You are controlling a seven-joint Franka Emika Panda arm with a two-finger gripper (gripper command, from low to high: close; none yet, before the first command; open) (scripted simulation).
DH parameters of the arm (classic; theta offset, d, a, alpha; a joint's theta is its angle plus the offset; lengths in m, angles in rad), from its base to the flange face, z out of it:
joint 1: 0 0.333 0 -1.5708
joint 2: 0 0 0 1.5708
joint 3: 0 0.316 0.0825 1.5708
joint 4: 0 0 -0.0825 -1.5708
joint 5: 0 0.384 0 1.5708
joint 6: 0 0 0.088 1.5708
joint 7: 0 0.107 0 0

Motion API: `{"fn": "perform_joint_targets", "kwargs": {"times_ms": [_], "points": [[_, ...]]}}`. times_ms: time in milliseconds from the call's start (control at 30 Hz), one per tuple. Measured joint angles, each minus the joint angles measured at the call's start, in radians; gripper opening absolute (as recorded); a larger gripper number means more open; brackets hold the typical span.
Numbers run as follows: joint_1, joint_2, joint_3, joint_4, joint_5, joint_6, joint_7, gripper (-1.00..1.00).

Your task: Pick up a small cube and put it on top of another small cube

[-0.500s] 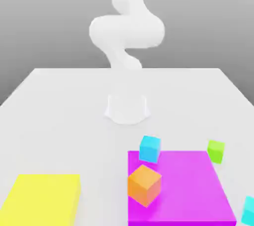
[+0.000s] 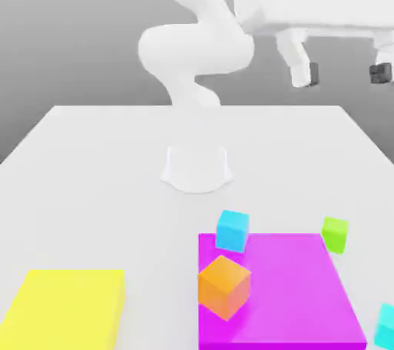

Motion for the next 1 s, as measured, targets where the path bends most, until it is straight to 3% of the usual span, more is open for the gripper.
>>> {"fn": "perform_joint_targets", "kwargs": {"times_ms": [467,633,667,867,1000], "points": [[0.155,0.513,0.077,0.049,-0.124,0.125,-0.143,0.0],[0.202,0.695,0.056,0.082,-0.18,0.223,-0.138,0.0],[0.209,0.728,0.048,0.09,-0.187,0.247,-0.133,-1.0],[0.212,0.744,0.044,0.094,-0.19,0.257,-0.131,-1.0],[0.196,0.649,0.066,0.071,-0.165,0.185,-0.149,-1.0]]}}
